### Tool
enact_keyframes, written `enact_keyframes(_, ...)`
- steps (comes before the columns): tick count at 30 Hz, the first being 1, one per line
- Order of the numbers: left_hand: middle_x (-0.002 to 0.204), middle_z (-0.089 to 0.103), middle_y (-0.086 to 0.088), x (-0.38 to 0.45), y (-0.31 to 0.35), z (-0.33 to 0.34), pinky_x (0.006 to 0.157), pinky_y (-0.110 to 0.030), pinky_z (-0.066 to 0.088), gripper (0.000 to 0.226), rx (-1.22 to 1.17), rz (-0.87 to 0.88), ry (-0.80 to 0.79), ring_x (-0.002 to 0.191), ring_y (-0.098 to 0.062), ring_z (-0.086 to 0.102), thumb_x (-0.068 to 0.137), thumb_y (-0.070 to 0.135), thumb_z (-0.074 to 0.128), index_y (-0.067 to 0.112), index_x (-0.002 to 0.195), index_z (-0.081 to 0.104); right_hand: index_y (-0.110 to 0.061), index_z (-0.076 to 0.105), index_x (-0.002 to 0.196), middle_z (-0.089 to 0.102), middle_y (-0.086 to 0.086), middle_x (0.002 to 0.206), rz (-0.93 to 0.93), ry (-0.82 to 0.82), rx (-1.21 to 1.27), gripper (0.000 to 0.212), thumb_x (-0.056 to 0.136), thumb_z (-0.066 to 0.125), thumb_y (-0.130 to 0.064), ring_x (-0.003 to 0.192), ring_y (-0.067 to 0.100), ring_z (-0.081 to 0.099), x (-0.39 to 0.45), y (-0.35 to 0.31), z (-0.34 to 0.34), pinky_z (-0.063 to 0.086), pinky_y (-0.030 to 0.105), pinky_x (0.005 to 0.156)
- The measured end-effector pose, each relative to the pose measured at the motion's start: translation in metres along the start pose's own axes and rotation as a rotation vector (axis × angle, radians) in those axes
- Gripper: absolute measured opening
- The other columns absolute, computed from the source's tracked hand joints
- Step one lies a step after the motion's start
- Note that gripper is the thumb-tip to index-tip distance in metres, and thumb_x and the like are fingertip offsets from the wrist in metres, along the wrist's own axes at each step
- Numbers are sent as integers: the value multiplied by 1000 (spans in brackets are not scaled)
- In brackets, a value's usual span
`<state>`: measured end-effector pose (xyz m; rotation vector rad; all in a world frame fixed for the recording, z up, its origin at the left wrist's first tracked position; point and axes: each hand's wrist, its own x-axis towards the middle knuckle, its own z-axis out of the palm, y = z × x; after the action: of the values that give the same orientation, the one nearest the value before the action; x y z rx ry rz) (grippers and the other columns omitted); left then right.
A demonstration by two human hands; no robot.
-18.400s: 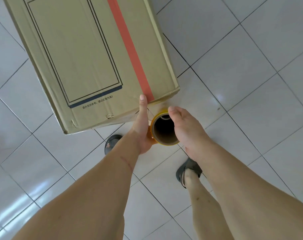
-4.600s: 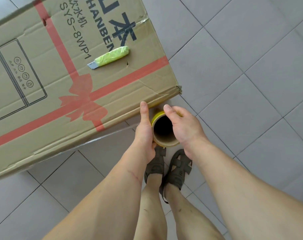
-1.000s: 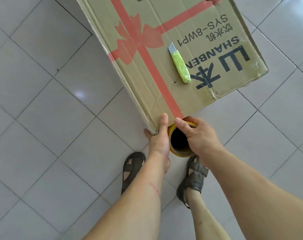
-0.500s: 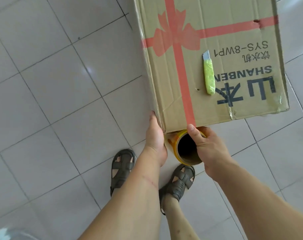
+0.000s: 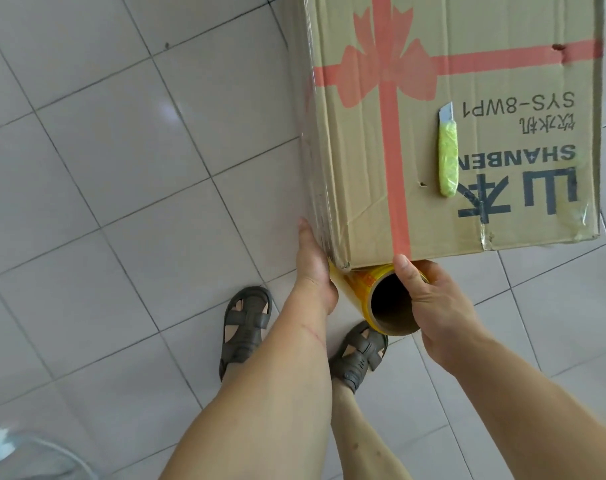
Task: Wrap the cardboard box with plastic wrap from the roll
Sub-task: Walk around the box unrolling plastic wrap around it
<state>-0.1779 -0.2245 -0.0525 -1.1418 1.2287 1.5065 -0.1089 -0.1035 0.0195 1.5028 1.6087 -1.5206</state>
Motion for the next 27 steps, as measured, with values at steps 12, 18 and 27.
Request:
enact_keyframes(12,158,63,-3,84,-37,-4,124,-50,46,107,-149,-10,-61,142,-24,61,78,103,48,33,159,54,-25,61,108,66,4,113,1,-12,11,47,75,59,-60,109,24,59,3,8,0,47,40,90)
enact_keyframes(18,157,63,-3,101,-48,-7,123,-51,47,113,-208,16,-69,140,-25,63,73,105,48,35,161,50,-27,61,104,65,3,112,-10,3,9,49,71,59,-63,109,22,58,4,10,3,48,42,94)
enact_keyframes(27,148,69,-2,-33,-55,9,117,-47,51,140,108,58,-135,138,-26,64,48,118,41,29,155,57,-28,61,123,69,-3,113,-32,9,177,56,82,52,-66,109,12,63,-11,28,1,52,25,79)
